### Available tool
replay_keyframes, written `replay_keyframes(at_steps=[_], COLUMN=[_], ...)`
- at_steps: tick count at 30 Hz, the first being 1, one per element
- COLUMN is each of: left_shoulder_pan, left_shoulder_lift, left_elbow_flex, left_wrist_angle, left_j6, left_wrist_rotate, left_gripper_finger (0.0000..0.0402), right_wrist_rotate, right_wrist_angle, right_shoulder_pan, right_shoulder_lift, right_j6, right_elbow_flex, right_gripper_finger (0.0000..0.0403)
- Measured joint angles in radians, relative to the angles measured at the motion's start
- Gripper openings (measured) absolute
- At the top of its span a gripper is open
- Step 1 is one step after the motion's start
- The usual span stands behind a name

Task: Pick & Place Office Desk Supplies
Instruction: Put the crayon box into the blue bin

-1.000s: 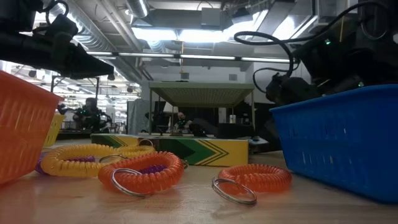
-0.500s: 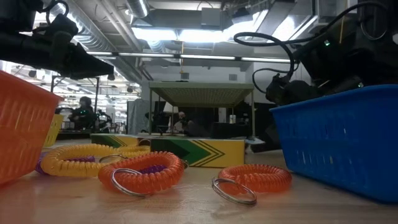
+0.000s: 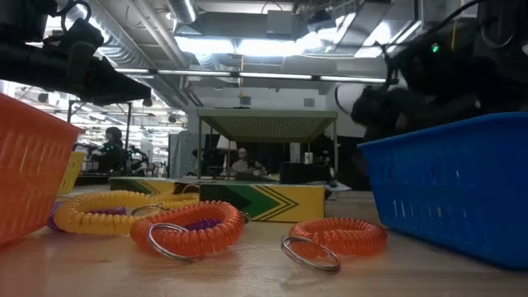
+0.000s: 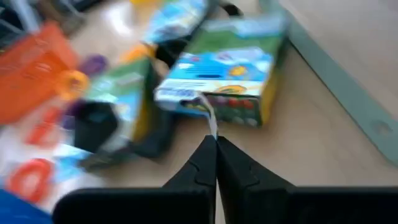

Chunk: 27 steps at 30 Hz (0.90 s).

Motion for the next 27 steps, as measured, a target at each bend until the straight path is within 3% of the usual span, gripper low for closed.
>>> replay_keyframes(at_steps=[13, 23, 27], left_shoulder_pan=[0.0, 0.0, 0.0], left_shoulder_lift=[0.0, 0.0, 0.0], left_elbow_flex=[0.0, 0.0, 0.0], left_wrist_angle=[0.0, 0.001, 0.001], left_j6=[-0.001, -0.005, -0.005], left_wrist_rotate=[0.0, 0.001, 0.001], left_gripper_finger=[0.0143, 0.0143, 0.0143], right_wrist_rotate=[-0.035, -0.032, -0.08], right_wrist_angle=[-0.041, -0.125, -0.161], right_shoulder_pan=[0.016, 0.081, 0.104], right_shoulder_lift=[-0.304, -0.463, -0.518], right_j6=[-0.065, -0.108, -0.089], right_elbow_flex=[0.0, 0.0, 0.0], right_gripper_finger=[0.0001, 0.0, 0.0])
